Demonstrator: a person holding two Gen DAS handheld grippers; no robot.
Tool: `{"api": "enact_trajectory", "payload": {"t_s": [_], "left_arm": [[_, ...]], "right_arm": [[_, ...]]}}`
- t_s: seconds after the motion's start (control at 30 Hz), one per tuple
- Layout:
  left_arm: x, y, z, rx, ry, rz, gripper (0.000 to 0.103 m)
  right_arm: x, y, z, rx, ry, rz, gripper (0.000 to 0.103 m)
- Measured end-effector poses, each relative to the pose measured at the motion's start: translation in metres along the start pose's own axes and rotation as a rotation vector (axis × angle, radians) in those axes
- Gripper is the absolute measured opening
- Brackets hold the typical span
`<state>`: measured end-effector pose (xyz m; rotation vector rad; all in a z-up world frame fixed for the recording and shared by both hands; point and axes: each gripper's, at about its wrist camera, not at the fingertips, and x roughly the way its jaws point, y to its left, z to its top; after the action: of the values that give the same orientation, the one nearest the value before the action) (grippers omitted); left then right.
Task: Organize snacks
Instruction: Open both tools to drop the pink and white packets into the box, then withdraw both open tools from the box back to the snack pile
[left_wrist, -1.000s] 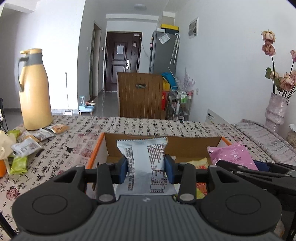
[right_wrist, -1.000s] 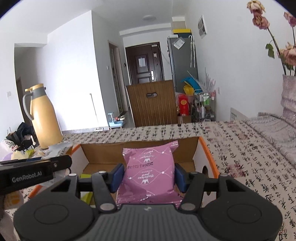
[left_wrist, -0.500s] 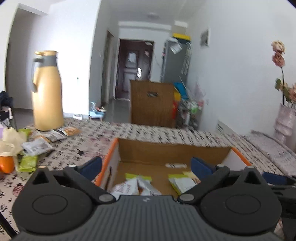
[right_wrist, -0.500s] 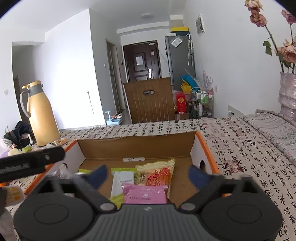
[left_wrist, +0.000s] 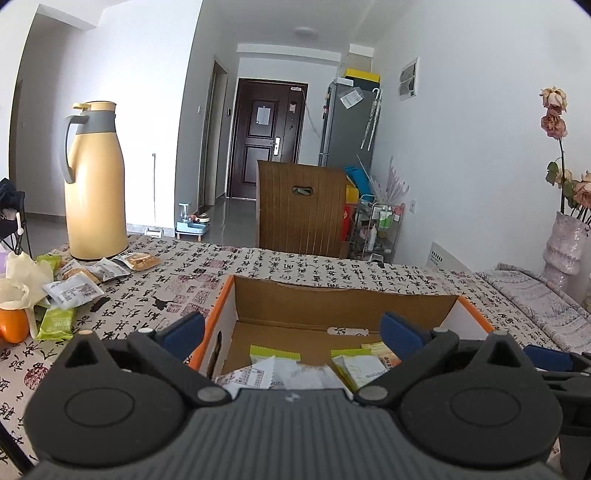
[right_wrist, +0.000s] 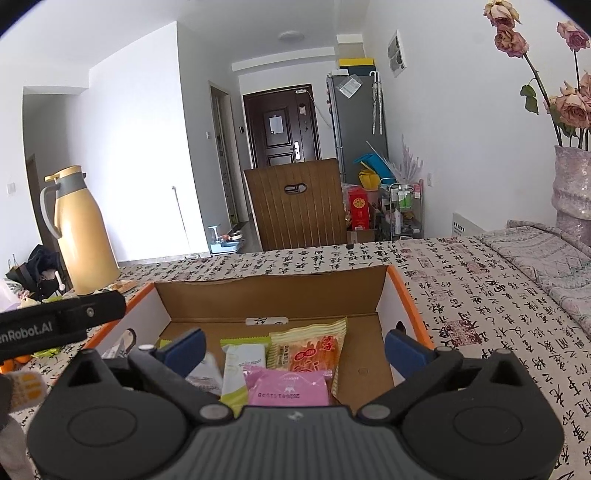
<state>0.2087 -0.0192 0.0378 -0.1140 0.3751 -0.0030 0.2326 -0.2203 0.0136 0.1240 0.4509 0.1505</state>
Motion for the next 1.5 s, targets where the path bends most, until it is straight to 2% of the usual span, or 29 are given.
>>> {"api": "enact_trajectory", "payload": {"t_s": [0.33,0.77,1.5], "left_arm": [[-0.012,-0.004,0.007,0.014,0.001,0.008,0.103],[-0.070,-0.004,0.002,0.042,-0.016,0.005,0.103],[-0.151,0.004,-0.043,0.067,0.003,-0.002,0.103]], "right_arm": [[-0.011,0.003,0.006,-0.013,-0.001,-0.013,0.103],[-0.064,0.012,-0.007,-0.029,-0.011,-0.010,0.103],[-0.146,0.025,-0.056,-0.060,0.006,-0.003,0.103]]}}
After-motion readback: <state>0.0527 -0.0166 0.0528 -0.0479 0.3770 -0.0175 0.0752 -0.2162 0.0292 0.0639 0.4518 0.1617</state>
